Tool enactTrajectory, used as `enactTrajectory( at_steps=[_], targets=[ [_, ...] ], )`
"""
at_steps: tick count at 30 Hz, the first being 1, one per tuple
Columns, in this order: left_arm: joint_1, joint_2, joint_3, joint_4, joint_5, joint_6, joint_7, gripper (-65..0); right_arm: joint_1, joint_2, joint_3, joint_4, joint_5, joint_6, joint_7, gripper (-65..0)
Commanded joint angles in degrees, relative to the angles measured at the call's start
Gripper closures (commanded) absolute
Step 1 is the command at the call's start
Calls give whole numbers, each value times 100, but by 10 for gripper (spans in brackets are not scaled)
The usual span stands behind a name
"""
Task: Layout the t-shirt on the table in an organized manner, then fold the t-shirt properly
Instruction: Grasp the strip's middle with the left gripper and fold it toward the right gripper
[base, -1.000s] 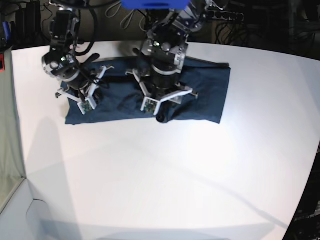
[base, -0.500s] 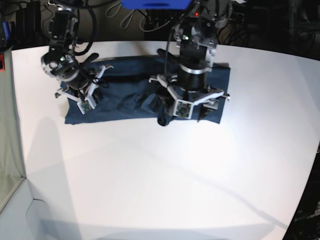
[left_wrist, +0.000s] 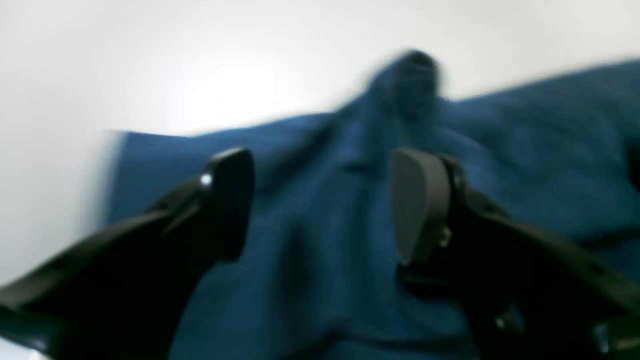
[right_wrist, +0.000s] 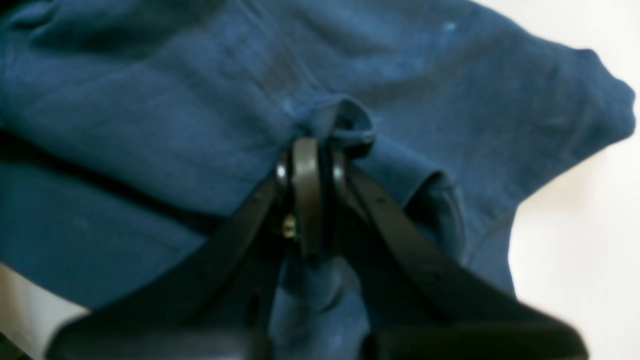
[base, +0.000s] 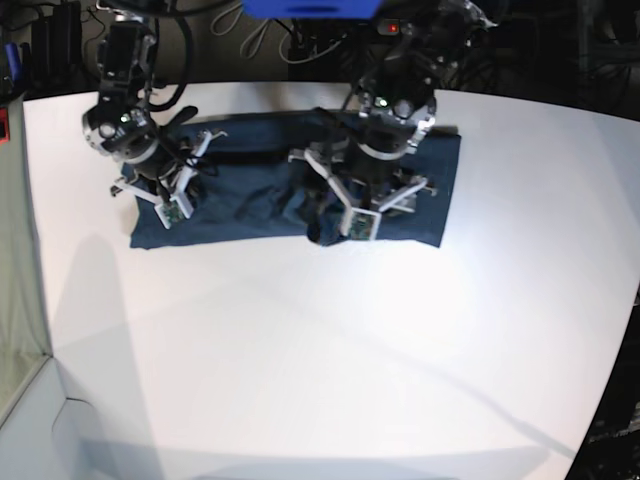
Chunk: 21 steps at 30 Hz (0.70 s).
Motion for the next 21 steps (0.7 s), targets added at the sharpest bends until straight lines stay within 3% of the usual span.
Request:
enactTrajectory(
  at_steps=[1, 6, 10, 17, 21],
  targets=[
    [-138, 33, 195, 22, -28, 6, -111, -416, 15, 24, 6, 31, -77, 62, -148, 0],
    [-445, -117, 1153, -58, -204, 6, -111, -416, 7, 32, 6, 31, -77, 62, -148, 0],
    [-480, -125, 1329, 30, -195, 6, -111, -416, 7, 32, 6, 40, -77, 62, -148, 0],
    [-419, -802, 1206, 1085, -204, 6, -163, -416, 15, 32, 6, 40, -77, 62, -148, 0],
    [-155, -1075, 300, 1349, -204, 6, -163, -416, 24, 32, 15, 57, -77, 62, -148, -2]
  ],
)
